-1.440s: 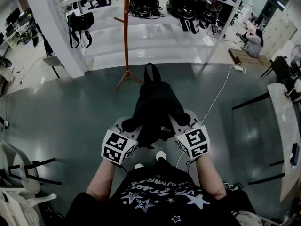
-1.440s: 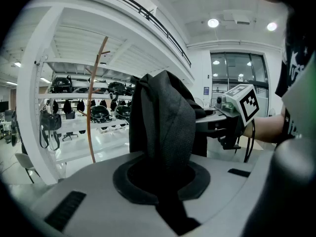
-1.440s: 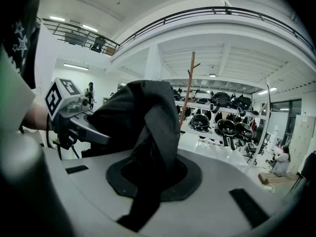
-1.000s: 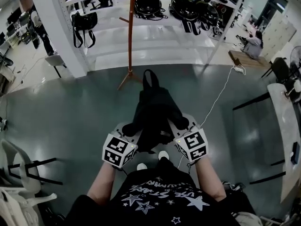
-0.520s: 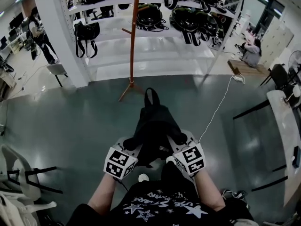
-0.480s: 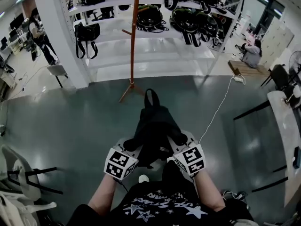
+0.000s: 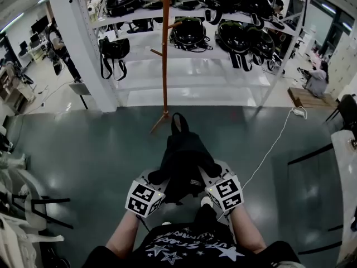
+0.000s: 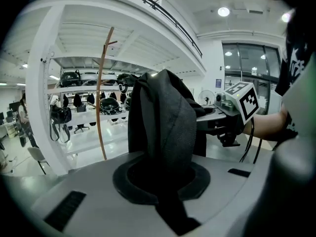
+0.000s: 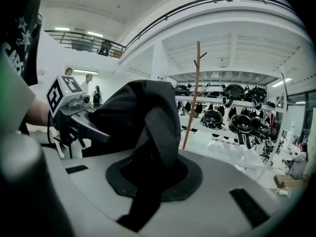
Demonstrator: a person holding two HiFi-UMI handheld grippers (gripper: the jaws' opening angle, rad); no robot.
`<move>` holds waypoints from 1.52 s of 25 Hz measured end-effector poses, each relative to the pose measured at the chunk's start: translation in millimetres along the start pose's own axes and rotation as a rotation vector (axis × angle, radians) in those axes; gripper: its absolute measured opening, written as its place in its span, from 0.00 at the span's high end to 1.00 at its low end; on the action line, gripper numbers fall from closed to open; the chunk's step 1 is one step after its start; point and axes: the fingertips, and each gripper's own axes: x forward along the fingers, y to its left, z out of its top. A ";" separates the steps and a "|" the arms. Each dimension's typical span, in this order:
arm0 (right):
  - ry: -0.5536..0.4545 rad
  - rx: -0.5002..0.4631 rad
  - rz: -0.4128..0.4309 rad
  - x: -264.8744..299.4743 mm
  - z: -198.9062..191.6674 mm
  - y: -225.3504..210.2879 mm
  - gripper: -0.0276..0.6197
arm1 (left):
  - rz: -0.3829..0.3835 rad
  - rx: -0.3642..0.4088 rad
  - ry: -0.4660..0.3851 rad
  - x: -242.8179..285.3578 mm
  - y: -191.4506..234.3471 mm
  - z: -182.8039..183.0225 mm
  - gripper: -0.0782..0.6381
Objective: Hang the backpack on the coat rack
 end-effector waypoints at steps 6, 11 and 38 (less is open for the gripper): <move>-0.028 -0.039 0.073 20.1 3.4 -82.3 0.88 | 0.073 -0.021 0.000 69.6 0.8 36.5 0.81; -0.059 -0.062 0.107 27.0 10.2 -147.5 0.88 | 0.122 -0.011 -0.008 122.8 -3.0 72.1 0.81; -0.053 -0.010 0.085 141.6 19.9 -327.6 0.88 | 0.065 0.033 0.018 299.7 89.3 154.0 0.81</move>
